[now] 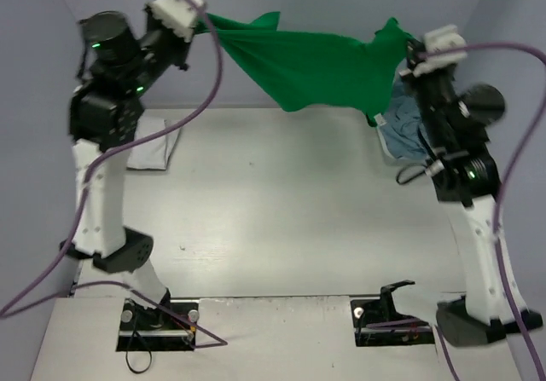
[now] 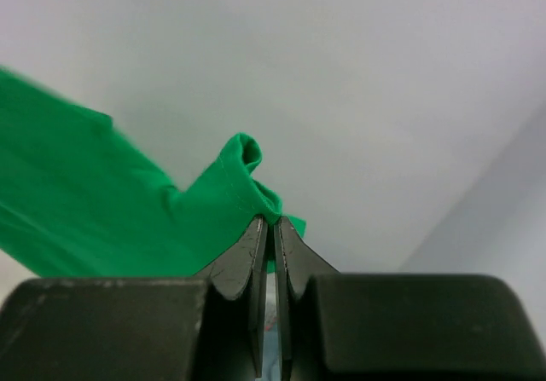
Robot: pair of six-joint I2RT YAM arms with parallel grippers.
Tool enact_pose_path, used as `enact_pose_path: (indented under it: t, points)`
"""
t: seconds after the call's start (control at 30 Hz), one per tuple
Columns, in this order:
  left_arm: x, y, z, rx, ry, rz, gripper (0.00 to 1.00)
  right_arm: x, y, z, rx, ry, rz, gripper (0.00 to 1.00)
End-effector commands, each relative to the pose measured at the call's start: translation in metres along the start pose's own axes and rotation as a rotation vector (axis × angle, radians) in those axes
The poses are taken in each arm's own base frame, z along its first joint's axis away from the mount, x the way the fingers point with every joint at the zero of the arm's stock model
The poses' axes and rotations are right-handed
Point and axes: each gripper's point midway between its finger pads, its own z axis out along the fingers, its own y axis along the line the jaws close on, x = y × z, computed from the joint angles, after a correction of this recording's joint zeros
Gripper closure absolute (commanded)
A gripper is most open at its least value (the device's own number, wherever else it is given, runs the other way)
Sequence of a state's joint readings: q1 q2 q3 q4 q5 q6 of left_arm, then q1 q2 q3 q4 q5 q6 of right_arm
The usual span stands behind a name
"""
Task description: Fold and stack the t-shirts
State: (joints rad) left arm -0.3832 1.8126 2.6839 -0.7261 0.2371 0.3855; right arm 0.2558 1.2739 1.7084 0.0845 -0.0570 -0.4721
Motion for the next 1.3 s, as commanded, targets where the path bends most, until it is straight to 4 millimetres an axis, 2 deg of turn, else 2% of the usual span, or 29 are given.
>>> enact_pose_path:
  t: [0.0, 0.03, 0.07, 0.13, 0.17, 0.2, 0.23, 0.27, 0.3, 0.33, 0.37, 0.47, 0.5, 0.6, 0.63, 0.67, 0.7, 0.73, 0.83, 0.87, 0.93, 0.97, 1.07, 1.2, 1.27]
  points:
    - [-0.025, 0.009, -0.052, -0.008, -0.046, 0.023, 1.00, -0.027, -0.002, -0.035, -0.018, -0.109, 0.003, 1.00]
    - [-0.001, -0.009, -0.059, 0.047, 0.013, 0.009, 1.00, -0.011, 0.007, -0.041, -0.053, -0.056, 0.003, 1.00]
    - [0.011, -0.023, -0.060, 0.098, 0.027, 0.006, 1.00, -0.009, 0.014, -0.054, -0.095, -0.049, -0.028, 1.00]
    - [0.038, -0.041, -0.066, 0.143, 0.064, -0.003, 1.00, 0.019, 0.030, -0.065, -0.155, 0.036, -0.025, 1.00]
    - [0.072, -0.061, -0.074, 0.183, 0.134, -0.029, 1.00, 0.031, 0.038, -0.078, -0.197, 0.083, -0.027, 1.00]
    - [0.086, -0.070, -0.078, 0.201, 0.156, -0.039, 1.00, 0.040, 0.051, -0.086, -0.266, 0.106, -0.045, 1.00]
    - [0.091, -0.075, -0.092, 0.207, 0.158, -0.035, 1.00, 0.056, 0.061, -0.094, -0.307, 0.165, -0.030, 1.00]
    - [0.129, -0.094, -0.094, 0.244, 0.235, -0.062, 1.00, 0.055, 0.060, -0.105, -0.306, 0.163, -0.030, 1.00]
    - [0.133, -0.096, -0.097, 0.237, 0.227, -0.067, 1.00, 0.057, 0.061, -0.111, -0.316, 0.163, -0.050, 1.00]
    - [0.132, -0.094, -0.108, 0.217, 0.215, -0.068, 1.00, 0.062, 0.063, -0.116, -0.320, 0.171, -0.056, 1.00]
    - [0.134, -0.092, -0.112, 0.203, 0.216, -0.085, 1.00, 0.054, 0.058, -0.123, -0.302, 0.149, -0.063, 1.00]
    - [0.117, -0.081, -0.129, 0.167, 0.162, -0.126, 1.00, 0.032, 0.047, -0.135, -0.271, 0.096, -0.056, 1.00]
    - [0.104, -0.077, -0.134, 0.157, 0.132, -0.140, 1.00, 0.027, 0.045, -0.137, -0.268, 0.085, -0.046, 1.00]
    - [0.082, -0.071, -0.148, 0.152, 0.093, -0.191, 1.00, 0.013, 0.046, -0.143, -0.286, 0.067, 0.004, 1.00]
    - [0.064, -0.071, -0.156, 0.174, 0.046, -0.191, 1.00, 0.014, 0.051, -0.147, -0.316, 0.079, 0.015, 1.00]
    - [0.058, -0.072, -0.161, 0.183, 0.033, -0.197, 1.00, 0.010, 0.050, -0.151, -0.318, 0.071, 0.024, 1.00]
    - [0.054, -0.073, -0.168, 0.192, 0.030, -0.202, 1.00, 0.006, 0.049, -0.156, -0.318, 0.059, 0.024, 1.00]
    - [0.039, -0.076, -0.179, 0.212, -0.011, -0.197, 1.00, 0.004, 0.050, -0.159, -0.324, 0.054, 0.024, 1.00]
    - [0.019, -0.083, -0.205, 0.245, -0.062, -0.183, 1.00, -0.008, 0.050, -0.181, -0.339, 0.002, 0.015, 1.00]
    - [0.011, -0.090, -0.214, 0.284, -0.088, -0.174, 1.00, -0.020, 0.048, -0.196, -0.340, -0.050, 0.004, 1.00]
    - [-0.002, -0.097, -0.235, 0.299, -0.137, -0.148, 1.00, -0.023, 0.046, -0.207, -0.333, -0.085, -0.014, 1.00]
    - [-0.003, -0.102, -0.240, 0.311, -0.146, -0.147, 1.00, -0.034, 0.042, -0.221, -0.315, -0.134, -0.028, 1.00]
    - [-0.010, -0.113, -0.261, 0.331, -0.182, -0.147, 1.00, -0.044, 0.037, -0.239, -0.286, -0.197, -0.044, 1.00]
    - [-0.018, -0.124, -0.286, 0.326, -0.223, -0.126, 1.00, -0.054, 0.032, -0.255, -0.249, -0.253, -0.050, 1.00]
    - [-0.028, -0.127, -0.301, 0.297, -0.276, -0.089, 1.00, -0.062, 0.028, -0.263, -0.219, -0.306, -0.055, 1.00]
